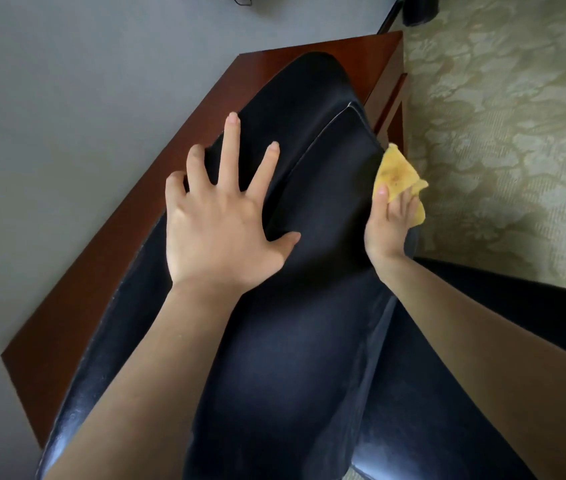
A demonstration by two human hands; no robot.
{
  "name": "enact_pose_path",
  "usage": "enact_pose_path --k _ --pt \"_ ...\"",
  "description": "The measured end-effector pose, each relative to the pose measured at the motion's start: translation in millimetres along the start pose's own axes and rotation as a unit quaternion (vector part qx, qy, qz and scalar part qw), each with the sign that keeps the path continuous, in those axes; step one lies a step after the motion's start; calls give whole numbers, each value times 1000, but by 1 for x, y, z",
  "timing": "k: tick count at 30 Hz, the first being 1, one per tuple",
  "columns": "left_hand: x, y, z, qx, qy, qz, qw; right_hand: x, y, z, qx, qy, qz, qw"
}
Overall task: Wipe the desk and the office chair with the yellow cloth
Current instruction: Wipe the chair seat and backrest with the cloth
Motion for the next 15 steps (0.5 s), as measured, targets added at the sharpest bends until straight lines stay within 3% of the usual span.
enact_pose_path --k 9,15 --pt "2 2 0 -2 25 3 1000 -18 71 96 -107 -99 -61 987" --pt "27 19 2 -24 97 76 992 -31 147 144 -189 -112 -130 967"
Point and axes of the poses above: each hand's wrist, its own y-axis away from the middle knuckle, its own x-axis out of the back of the hand, z = x × y, the point moved 10 cm from there along -y, towards the middle knuckle, and after that the axes turned 11 degrees about y, right-handed, at the moved point
